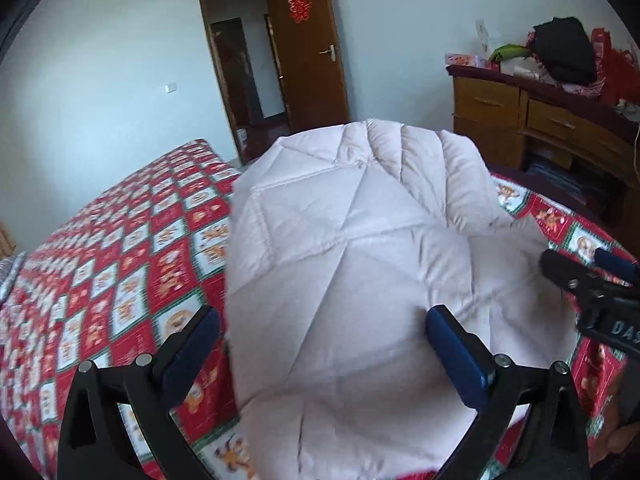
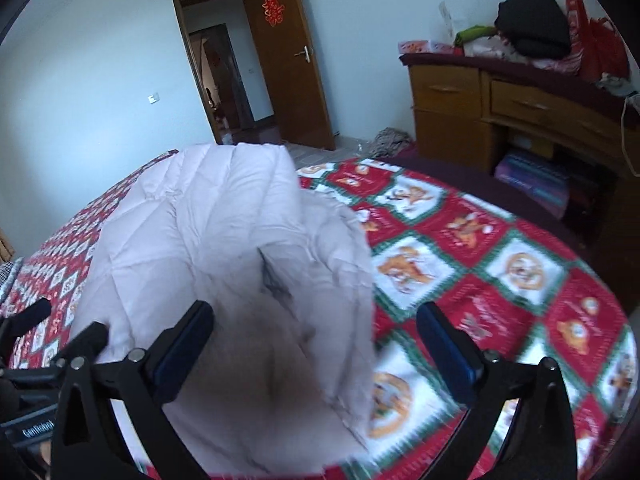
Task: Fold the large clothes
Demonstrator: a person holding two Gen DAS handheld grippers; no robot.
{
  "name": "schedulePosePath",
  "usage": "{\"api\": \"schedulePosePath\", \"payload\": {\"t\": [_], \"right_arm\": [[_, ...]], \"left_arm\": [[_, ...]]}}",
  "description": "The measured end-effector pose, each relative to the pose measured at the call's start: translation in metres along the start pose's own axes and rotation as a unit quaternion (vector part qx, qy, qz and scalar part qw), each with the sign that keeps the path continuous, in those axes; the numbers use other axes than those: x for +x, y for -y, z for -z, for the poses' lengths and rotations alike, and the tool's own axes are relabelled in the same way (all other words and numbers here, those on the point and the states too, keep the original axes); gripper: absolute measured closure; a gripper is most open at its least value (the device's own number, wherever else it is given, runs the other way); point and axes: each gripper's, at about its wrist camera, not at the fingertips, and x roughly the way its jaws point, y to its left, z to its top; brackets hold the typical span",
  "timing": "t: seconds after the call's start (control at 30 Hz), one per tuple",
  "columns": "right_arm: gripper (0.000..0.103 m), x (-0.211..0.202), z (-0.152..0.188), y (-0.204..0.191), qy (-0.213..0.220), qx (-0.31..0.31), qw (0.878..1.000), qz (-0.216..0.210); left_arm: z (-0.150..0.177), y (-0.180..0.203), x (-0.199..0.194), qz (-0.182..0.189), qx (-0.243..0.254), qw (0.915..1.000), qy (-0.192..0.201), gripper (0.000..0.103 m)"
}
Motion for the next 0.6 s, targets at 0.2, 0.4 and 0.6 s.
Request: {"api": "schedulePosePath", "payload": {"t": [0.2,0.4,0.6], "right_arm": [[0.000,-0.034,0.011,-0.006,0.029,0.008,0.997,0.064],[0.000,-0.063,0.017,-0.018,0.040,-0.026,0.996,0.073],[0.000,-0.097,0.015,-0.034,0.073,-0.048,0.994,0.067]], "left_arm": [[0.013,-0.001,-0.031,-0.023,0.007,0.9996,0.014,0.001],[0.022,-0.008,-0.055,-0.012,-0.012,0.9998,0.013,0.001],[0.025,-0.018,-0.088,-0.018,-0.035,0.9990,0.022,0.001]]}}
